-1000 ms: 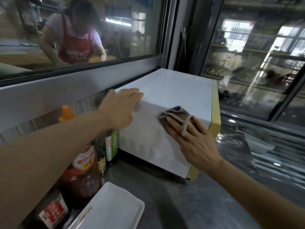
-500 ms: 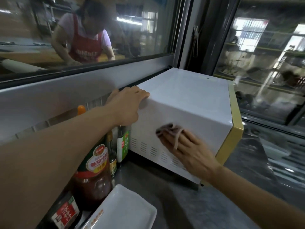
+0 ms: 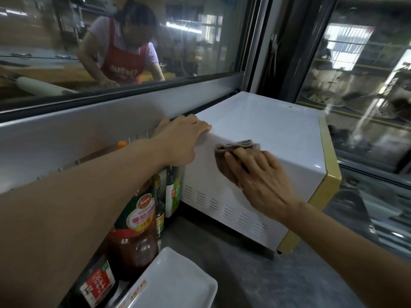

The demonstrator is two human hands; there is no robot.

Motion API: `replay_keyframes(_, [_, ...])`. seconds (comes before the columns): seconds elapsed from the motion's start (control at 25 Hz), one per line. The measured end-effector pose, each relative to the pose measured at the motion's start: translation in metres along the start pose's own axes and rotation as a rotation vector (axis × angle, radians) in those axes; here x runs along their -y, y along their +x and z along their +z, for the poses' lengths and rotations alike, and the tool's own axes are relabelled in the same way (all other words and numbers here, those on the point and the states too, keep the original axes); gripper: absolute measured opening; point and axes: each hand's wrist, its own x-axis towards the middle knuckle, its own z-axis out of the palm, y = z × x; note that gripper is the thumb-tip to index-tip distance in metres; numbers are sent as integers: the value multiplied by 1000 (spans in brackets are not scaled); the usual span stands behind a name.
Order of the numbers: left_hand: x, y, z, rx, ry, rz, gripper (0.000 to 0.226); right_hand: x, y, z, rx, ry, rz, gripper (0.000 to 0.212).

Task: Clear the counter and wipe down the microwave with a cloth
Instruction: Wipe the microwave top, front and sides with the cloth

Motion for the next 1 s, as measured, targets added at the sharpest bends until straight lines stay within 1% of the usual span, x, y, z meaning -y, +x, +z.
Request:
replay_keyframes(0.08, [0, 0, -1, 16, 8, -1, 76, -3, 2, -7, -4, -5, 46, 53])
replay_keyframes(0.24, [0, -1, -4, 69, 26, 5, 77, -4, 3, -19, 56, 12, -2, 49])
replay_keyframes(0.32, [-2, -3, -5, 129, 27, 2, 79, -7, 6, -29, 51, 73, 37, 45])
replay_keyframes(0.36, [-4, -5, -4, 157, 22, -4, 79, -9, 6, -35, 40, 134, 77, 46])
replay_keyframes(0.48, [-11, -14, -4, 164, 18, -4, 78, -18, -5, -56, -7, 273, 170, 64])
replay_keyframes(0.52, [-12, -17, -6, 149, 29, 3, 77, -21, -7, -63, -19, 281, 201, 63])
replay_keyframes(0.6, [-12, -20, -13, 120, 46, -4, 77, -31, -3, -71, -39, 321, 328, 42])
replay_keyframes(0.64, [-11, -20, -17, 111, 54, -12, 78, -35, 0, -69, -38, 332, 350, 33])
replay_keyframes(0.68, [-10, -19, -20, 104, 65, -17, 79, -36, 5, -65, -43, 292, 309, 30])
replay_keyframes(0.8, [-5, -16, -19, 107, 65, -30, 81, -23, -1, -35, -20, 74, 46, 42])
replay_keyframes(0.92, [4, -10, -15, 136, 60, -26, 81, -16, -21, -18, 53, -83, -33, 53])
replay_keyframes(1.0, [11, -7, -13, 142, 22, -17, 78, -17, -20, -13, 35, -122, -76, 54])
